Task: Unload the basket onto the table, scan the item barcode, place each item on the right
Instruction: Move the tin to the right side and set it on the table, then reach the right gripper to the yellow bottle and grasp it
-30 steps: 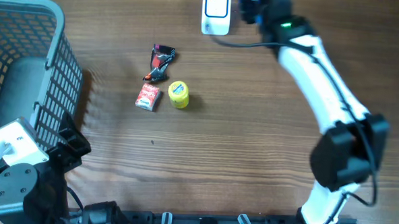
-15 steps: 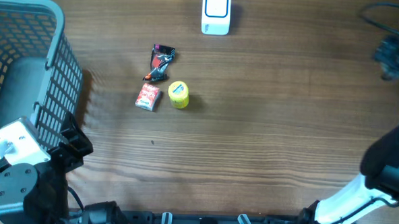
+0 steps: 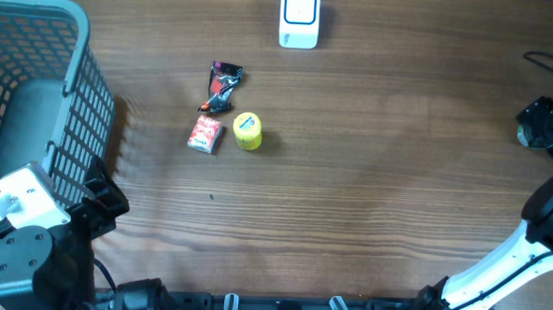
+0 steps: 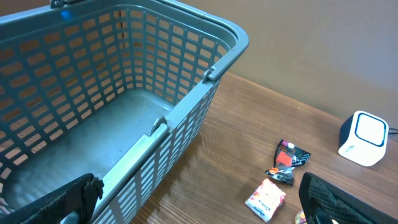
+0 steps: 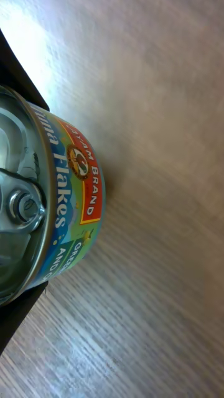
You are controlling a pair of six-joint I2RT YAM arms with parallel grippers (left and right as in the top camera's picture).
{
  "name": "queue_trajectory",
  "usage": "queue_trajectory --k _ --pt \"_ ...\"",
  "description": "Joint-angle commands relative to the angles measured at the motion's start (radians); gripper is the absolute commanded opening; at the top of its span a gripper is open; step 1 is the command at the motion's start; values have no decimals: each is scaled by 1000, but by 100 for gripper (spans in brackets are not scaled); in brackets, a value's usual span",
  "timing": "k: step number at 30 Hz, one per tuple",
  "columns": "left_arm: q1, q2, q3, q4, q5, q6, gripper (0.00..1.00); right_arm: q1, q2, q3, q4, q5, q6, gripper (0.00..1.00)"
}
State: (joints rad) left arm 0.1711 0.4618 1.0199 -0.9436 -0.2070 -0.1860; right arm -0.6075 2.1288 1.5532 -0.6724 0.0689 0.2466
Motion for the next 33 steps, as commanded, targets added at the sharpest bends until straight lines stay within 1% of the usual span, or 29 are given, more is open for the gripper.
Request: queue_trajectory --k 1,4,6,9,12,14,16,20,21,22,23,25,27,28,30,31,33 --pt "-5 2 -3 -1 16 -5 100 -12 30 -4 -9 95 15 64" --pt "-5 2 -3 -1 16 -5 100 -13 30 -4 -19 95 11 70" --pt "-5 2 -3 -2 16 -5 100 -14 30 -4 -21 95 -26 100" --pt "-5 2 -3 -5 16 -5 100 -14 30 -4 -23 87 -91 100" --pt "-5 2 -3 -5 16 -5 100 -14 24 3 -50 86 -85 100" --pt "-5 2 -3 -5 16 -5 100 -11 -13 22 -84 47 -58 100" --pt "-5 2 -3 -5 16 -5 100 -1 -86 44 -108 43 -35 100" --pt "-5 2 -3 -5 16 -6 100 48 -308 51 -111 90 23 100" --pt "-5 2 -3 -4 16 -6 100 91 -428 51 -121 -5 48 100" --pt "-5 2 -3 -4 16 -11 100 122 -494 51 -132 -95 46 100" --pt "-5 2 -3 -3 16 -21 100 147 -539 51 -134 -172 48 100" --pt "-5 2 -3 -5 16 -39 100 208 -610 51 -145 -402 43 100" --pt "-5 2 -3 -5 16 -40 100 307 -633 50 -152 -584 -34 100" --pt "-5 2 -3 -4 16 -40 100 375 -631 50 -171 -590 -80 100" --pt "-5 2 -3 -4 16 -70 100 532 -604 50 -223 -540 -192 100" --pt "-5 2 -3 -5 16 -74 100 631 -576 50 -246 -509 -273 100" --pt "-5 2 -3 -5 16 -73 100 754 -535 50 -261 -459 -358 100"
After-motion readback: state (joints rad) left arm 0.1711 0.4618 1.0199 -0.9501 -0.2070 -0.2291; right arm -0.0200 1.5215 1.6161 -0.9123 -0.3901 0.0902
